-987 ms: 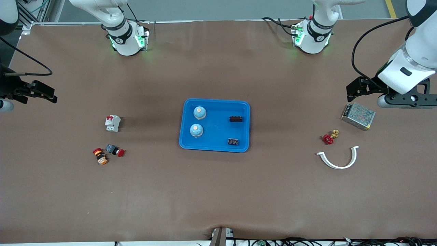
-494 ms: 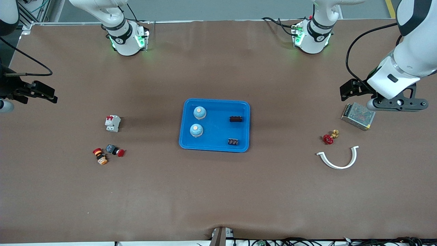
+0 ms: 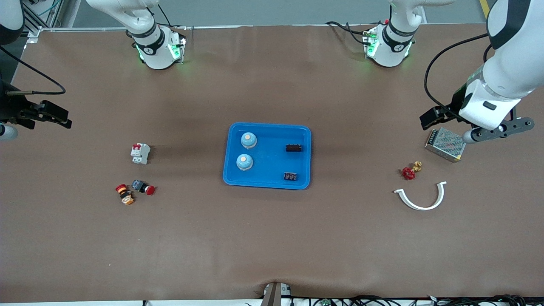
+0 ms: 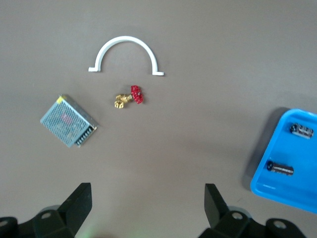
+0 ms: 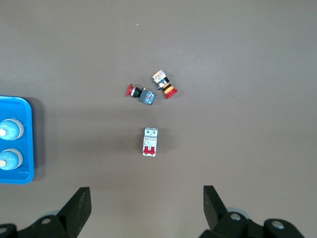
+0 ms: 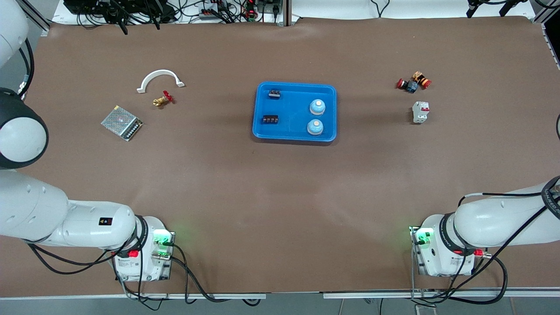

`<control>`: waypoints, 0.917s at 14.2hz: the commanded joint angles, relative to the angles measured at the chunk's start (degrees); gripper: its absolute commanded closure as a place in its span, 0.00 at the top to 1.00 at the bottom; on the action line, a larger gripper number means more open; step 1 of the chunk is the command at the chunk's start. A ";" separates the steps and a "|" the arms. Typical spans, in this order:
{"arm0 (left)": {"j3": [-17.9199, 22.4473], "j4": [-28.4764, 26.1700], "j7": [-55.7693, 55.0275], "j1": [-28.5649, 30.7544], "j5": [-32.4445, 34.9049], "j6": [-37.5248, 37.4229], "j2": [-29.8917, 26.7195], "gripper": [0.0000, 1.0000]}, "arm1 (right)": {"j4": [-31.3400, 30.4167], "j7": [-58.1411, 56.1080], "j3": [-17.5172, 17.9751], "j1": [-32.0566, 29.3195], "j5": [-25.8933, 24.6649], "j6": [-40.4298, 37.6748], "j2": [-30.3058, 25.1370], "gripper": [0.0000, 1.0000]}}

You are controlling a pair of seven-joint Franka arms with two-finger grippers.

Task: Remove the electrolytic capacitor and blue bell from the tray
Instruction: 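Move the left gripper and the right gripper toward the blue tray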

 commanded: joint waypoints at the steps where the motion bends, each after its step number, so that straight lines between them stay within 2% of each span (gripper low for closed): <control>1: -1.09 -1.95 -7.72 -0.08 0.37 1.44 -0.80 1.00 | 1.70 0.24 -0.22 0.15 -0.51 -0.93 0.75 1.00; 5: -1.44 -5.71 -18.97 -0.26 -2.70 5.74 -0.89 1.00 | 1.78 -0.38 -0.40 -0.56 -0.60 -1.28 0.48 1.00; 13: -8.99 -12.40 -44.82 -0.43 -7.01 16.99 0.69 1.00 | 1.61 0.06 -0.40 0.06 -0.60 -2.42 0.75 1.00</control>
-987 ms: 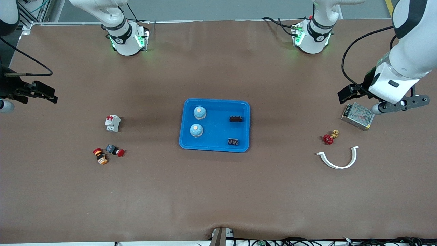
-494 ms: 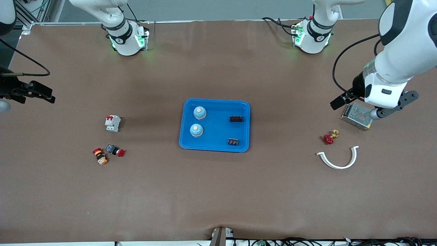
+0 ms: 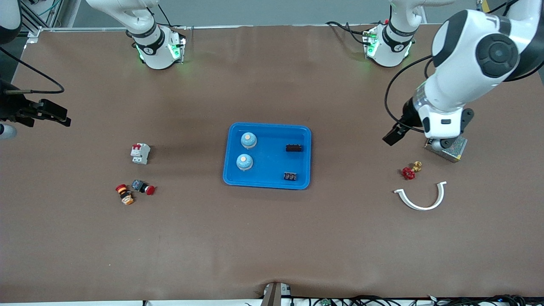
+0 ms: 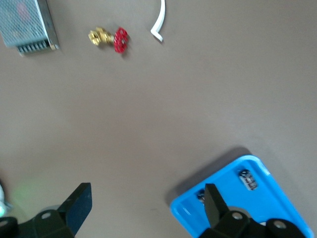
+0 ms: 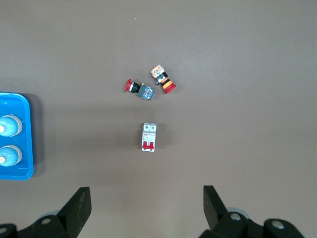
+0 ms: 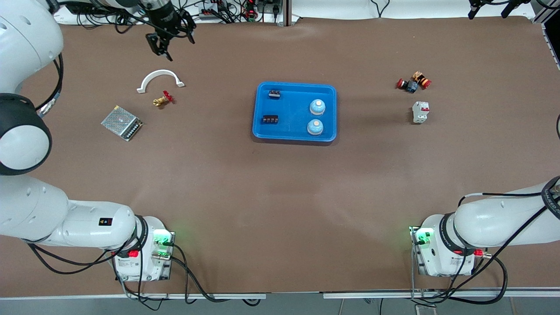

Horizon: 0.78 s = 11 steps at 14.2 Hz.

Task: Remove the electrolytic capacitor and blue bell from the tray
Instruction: 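Move the left gripper and the right gripper toward the blue tray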

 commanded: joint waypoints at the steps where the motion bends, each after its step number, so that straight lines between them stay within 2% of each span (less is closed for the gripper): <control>1: -2.70 -1.02 -7.10 0.02 -1.25 4.00 1.60 1.00 | 1.13 0.05 0.02 0.12 -0.58 -0.98 0.74 1.00; 3: -4.73 -0.75 -15.09 -0.68 -0.73 7.68 4.49 1.00 | 1.13 0.14 0.19 0.47 -0.58 -1.06 0.83 1.00; 7: -4.83 0.04 -29.42 -4.63 0.06 14.45 10.21 1.00 | 0.51 0.14 0.19 1.17 -0.49 -0.36 1.27 1.00; 11: -4.91 5.64 -46.64 -8.24 9.71 15.70 18.63 1.00 | 0.60 0.23 0.46 5.02 0.21 1.57 3.81 1.00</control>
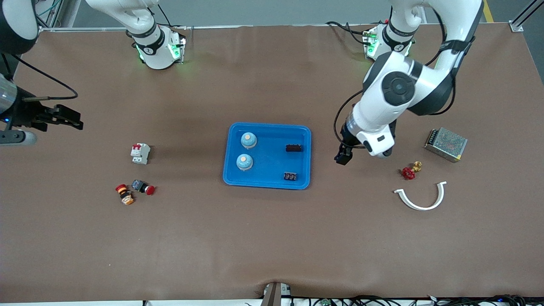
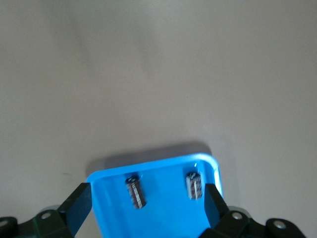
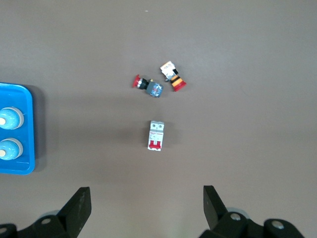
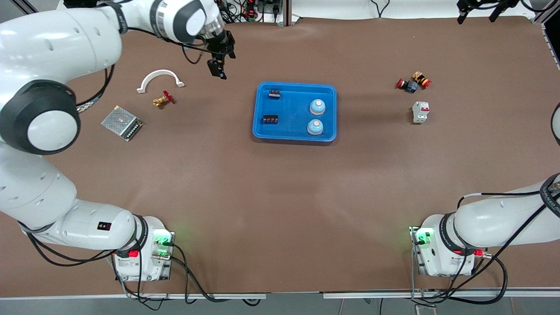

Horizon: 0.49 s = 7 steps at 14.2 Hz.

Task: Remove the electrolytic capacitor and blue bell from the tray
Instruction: 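Move the left gripper and the right gripper toward the blue tray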

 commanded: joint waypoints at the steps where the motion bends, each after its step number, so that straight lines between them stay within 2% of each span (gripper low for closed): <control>1: -0.14 6.96 -9.96 -1.88 5.60 -0.39 6.78 1.00 | 0.77 0.84 -0.18 4.77 0.22 1.03 3.02 1.00; 5: -0.14 10.31 -14.63 -3.99 8.33 -0.22 11.80 1.00 | 0.68 20.05 -0.18 14.70 1.54 7.09 6.97 1.00; 7: -0.05 12.24 -17.09 -4.95 9.73 0.13 14.35 1.00 | 0.33 22.02 -0.18 16.39 1.88 9.89 8.82 1.00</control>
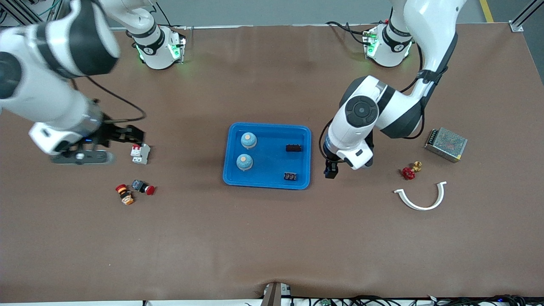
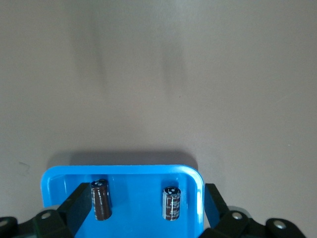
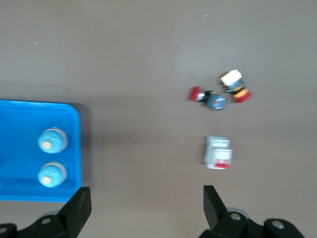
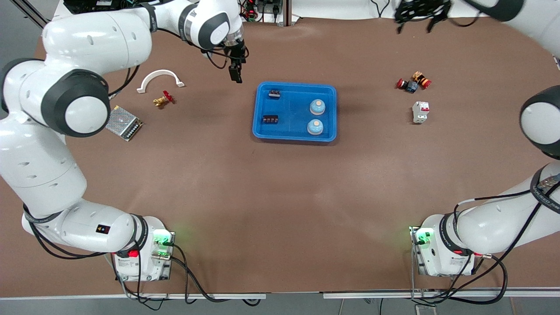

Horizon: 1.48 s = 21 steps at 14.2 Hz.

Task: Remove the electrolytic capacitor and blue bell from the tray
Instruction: 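Lower the right gripper over a bell while the left gripper lowers over a capacitor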

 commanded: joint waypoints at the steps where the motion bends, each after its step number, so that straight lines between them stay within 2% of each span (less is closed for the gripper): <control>1: 0.05 4.64 -4.45 -1.94 3.22 0.88 4.25 1.00 | 0.31 3.01 -0.64 1.80 1.88 3.43 2.71 1.00; 4: 0.31 7.11 -8.06 -3.61 5.59 1.68 7.68 1.00 | 0.31 3.37 -0.64 3.03 6.10 6.60 5.26 1.00; 11: 0.40 7.21 -10.17 -5.37 5.69 5.45 10.85 1.00 | 0.31 11.80 -0.64 10.49 6.37 15.03 11.68 1.00; 18: 1.02 8.95 -10.26 -7.74 5.95 7.65 14.71 1.00 | 0.31 12.86 -0.64 14.71 6.55 22.68 18.62 1.00; 21: 3.99 10.89 -11.58 -11.24 5.86 7.74 16.48 1.00 | 0.31 13.04 -0.64 15.86 8.82 26.11 21.43 1.00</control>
